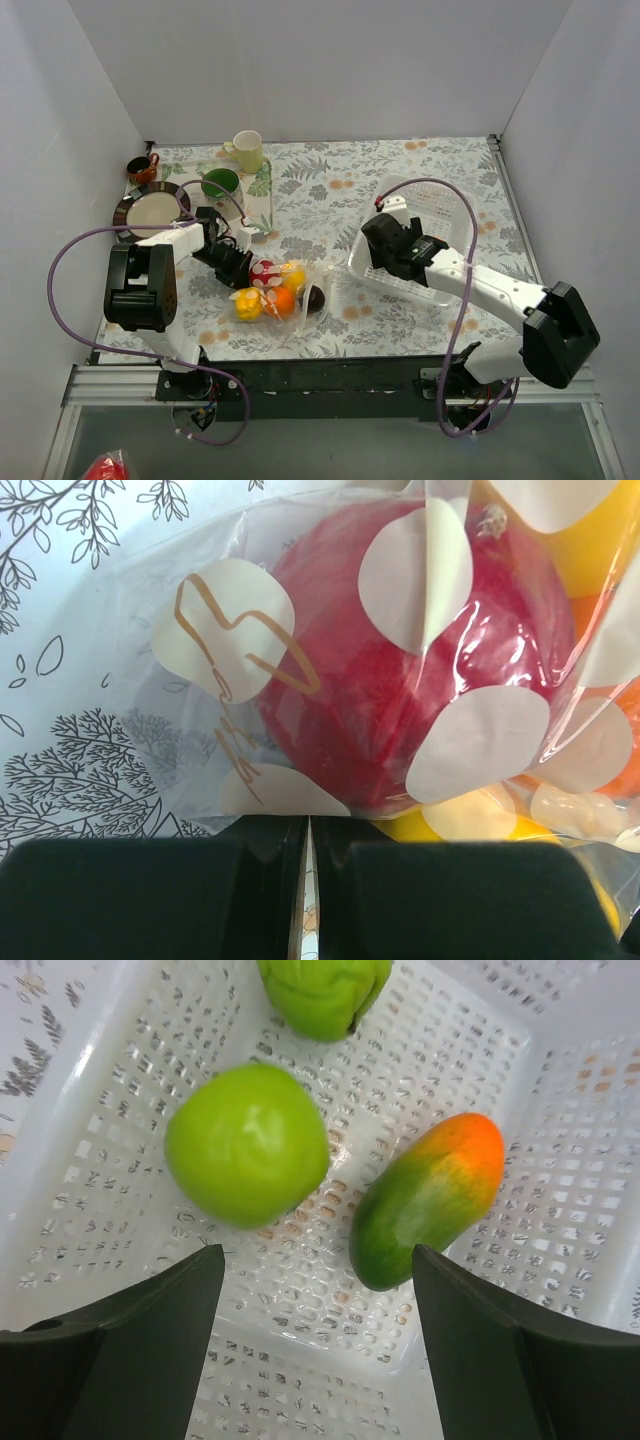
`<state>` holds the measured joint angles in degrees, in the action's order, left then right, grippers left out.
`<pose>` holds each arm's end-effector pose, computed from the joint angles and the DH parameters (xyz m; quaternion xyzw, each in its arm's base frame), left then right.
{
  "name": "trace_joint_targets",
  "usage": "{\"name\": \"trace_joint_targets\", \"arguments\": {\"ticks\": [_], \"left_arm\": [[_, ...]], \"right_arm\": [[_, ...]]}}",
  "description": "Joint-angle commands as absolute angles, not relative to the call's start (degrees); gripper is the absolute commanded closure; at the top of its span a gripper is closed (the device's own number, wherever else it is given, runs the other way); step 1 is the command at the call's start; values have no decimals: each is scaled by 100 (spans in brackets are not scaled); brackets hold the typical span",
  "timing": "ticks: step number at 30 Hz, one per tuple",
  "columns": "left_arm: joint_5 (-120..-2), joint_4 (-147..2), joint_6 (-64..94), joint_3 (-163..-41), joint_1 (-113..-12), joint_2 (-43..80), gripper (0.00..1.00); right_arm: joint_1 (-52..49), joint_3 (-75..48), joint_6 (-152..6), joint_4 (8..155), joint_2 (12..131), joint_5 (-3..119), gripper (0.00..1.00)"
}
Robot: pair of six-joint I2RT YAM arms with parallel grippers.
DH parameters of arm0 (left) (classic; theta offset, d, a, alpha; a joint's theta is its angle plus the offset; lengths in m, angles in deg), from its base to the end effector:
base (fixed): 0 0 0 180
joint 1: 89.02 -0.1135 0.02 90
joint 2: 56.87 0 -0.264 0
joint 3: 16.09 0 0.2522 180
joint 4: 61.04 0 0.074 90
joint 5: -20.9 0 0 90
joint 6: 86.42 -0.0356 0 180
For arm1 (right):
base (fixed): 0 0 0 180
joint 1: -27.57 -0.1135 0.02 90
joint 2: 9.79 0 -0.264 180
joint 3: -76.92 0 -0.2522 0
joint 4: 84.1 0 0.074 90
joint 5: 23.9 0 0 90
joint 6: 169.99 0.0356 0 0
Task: Open the zip-top bag and remove the fake food
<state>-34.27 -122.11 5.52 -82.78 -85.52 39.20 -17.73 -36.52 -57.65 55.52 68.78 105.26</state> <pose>0.2651 -0.0366 0.1491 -0.0118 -0.9541 0.2988 0.0179 0.2104 0.1806 0.2393 -0.0716 0.8955 -0.0945 0.4289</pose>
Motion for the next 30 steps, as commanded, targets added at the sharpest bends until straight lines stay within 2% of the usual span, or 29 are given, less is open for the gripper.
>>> {"name": "trace_joint_targets", "arguments": {"ticks": [1, 3, 6, 9, 10, 13, 20, 28, 30], "left_arm": [[-3561, -12024, 464, -8206, -8524, 3876, 100], [-3570, -12033, 481, -8224, -8524, 3884, 100], [-3596, -12068, 499, -8259, -8524, 3893, 100], [-3596, -12068, 508, -8268, -8524, 3884, 100], [-3596, -12068, 508, -8276, -8524, 3884, 100], [-3622, -12103, 508, -8320, -8524, 3902, 100], [-3658, -12138, 508, -8373, -8525, 3928, 100], [-3658, -12156, 490, -8373, -8524, 3893, 100], [-3658, -12147, 447, -8330, -8533, 3858, 100]], "right_arm": [[-2234, -3263, -6003, 5637, 6229, 11225, 11], [-2742, -3358, -6486, 6258, 5913, 10771, 10], [-3419, -3657, -6979, 7234, 5526, 9893, 17], [-3650, -4044, -7068, 7781, 5393, 8661, 45], [-3685, -4245, -7077, 8044, 5411, 8441, 62], [-3808, -4361, -7033, 8099, 5700, 8167, 98], [-3932, -4493, -7191, 8599, 6429, 7437, 99], [-3932, -4581, -7498, 9171, 7177, 7208, 59], [-3932, -4572, -7568, 9250, 7353, 7287, 54]]}}
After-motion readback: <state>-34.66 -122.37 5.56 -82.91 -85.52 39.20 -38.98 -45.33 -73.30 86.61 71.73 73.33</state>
